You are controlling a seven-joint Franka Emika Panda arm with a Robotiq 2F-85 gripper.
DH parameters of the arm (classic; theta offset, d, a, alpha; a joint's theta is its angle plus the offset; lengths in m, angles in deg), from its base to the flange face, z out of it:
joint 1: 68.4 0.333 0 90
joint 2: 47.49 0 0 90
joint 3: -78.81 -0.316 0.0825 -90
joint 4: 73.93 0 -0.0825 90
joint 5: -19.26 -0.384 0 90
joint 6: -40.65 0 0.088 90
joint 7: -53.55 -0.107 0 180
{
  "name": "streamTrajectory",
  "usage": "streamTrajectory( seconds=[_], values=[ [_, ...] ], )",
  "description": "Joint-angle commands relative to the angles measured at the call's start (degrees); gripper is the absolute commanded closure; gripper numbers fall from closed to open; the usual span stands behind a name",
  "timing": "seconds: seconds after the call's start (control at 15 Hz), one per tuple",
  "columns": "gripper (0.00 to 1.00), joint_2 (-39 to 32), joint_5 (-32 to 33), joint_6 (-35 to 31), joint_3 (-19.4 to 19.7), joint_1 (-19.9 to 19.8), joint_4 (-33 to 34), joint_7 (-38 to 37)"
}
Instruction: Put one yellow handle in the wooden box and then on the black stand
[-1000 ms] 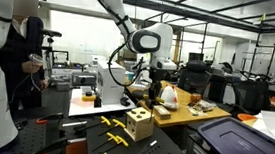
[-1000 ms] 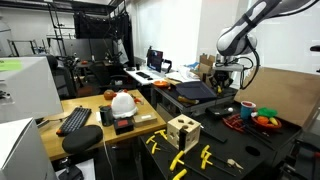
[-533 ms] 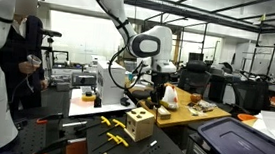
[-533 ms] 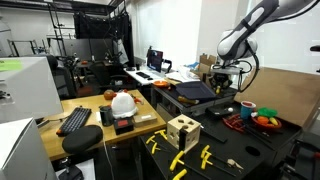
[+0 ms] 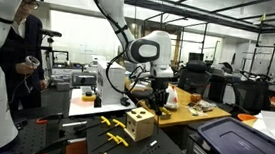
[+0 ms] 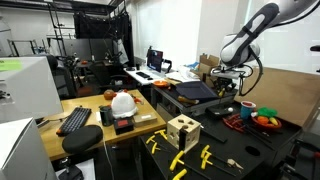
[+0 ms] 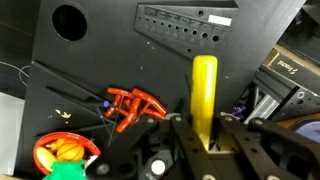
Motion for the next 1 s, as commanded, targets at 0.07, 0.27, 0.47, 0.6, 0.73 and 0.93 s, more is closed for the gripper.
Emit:
streamTrajectory(
  seconds=[0.07,0.27,0.47,0.6,0.73,0.93],
  values=[
    [0.96,1.1,1.0,-0.9,0.8,1.3,-2.8,-6.0],
    [0.96,1.2,0.8,-0.8,0.8,1.8,-3.2,-9.5],
    [0.96,1.1,0.5,-0.5,0.5,1.7,-3.3,-12.1],
    [0.96,1.0,0.2,-0.1,0.1,1.5,-3.4,-13.0],
    [0.96,0.6,0.1,0.2,0.0,1.4,-3.4,-14.3],
    [0.96,0.1,0.0,0.1,0.0,1.4,-3.7,-16.0]
  ],
)
